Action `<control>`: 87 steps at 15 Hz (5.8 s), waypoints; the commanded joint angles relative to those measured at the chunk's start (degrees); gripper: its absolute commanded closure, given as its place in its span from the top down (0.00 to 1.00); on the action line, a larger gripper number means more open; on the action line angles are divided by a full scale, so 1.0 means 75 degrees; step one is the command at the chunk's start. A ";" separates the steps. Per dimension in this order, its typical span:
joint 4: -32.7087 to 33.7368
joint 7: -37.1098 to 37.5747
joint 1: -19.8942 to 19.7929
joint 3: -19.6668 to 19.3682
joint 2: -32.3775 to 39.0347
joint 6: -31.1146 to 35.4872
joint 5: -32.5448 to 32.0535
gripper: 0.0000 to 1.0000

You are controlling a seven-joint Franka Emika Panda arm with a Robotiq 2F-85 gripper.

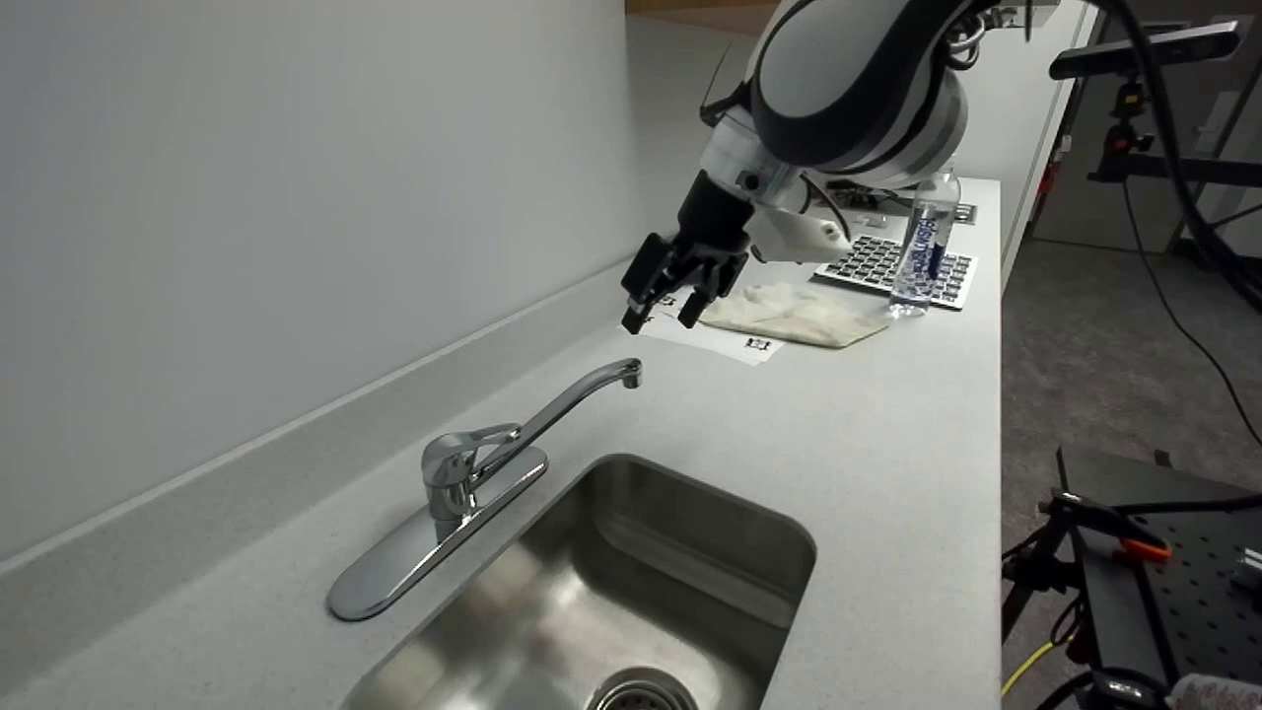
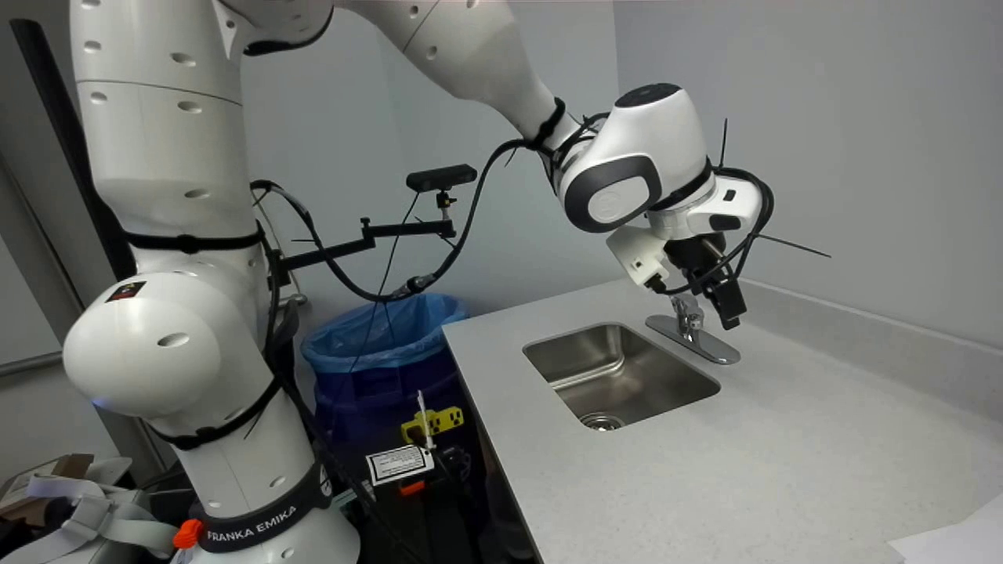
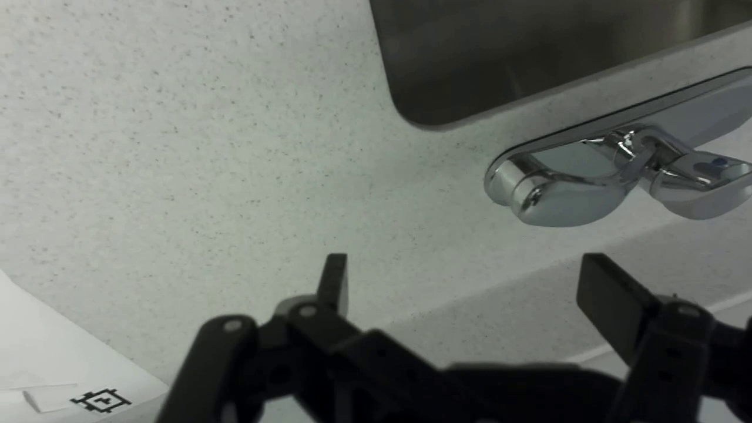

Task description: Push the faucet to the center of the sink

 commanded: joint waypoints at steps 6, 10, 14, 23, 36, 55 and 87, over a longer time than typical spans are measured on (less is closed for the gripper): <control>0.1947 0.2949 0.0393 -0.0422 0.1338 -0.0853 -0.1700 1.00; 0.2429 0.3976 0.0682 -0.0674 0.1592 -0.1546 -0.2093 1.00; 0.2712 0.4401 0.0775 -0.0664 0.1769 -0.1973 -0.2141 1.00; 0.2309 0.3849 0.0528 -0.0439 0.1544 -0.1247 -0.1904 1.00; 0.2037 0.3559 0.0440 -0.0185 0.1927 0.0236 -0.1595 0.00; 0.0312 0.0837 -0.0771 0.1444 0.0374 -0.0965 -0.0448 0.00; -0.0242 -0.2000 -0.0767 0.1612 0.0062 0.0619 0.0797 0.00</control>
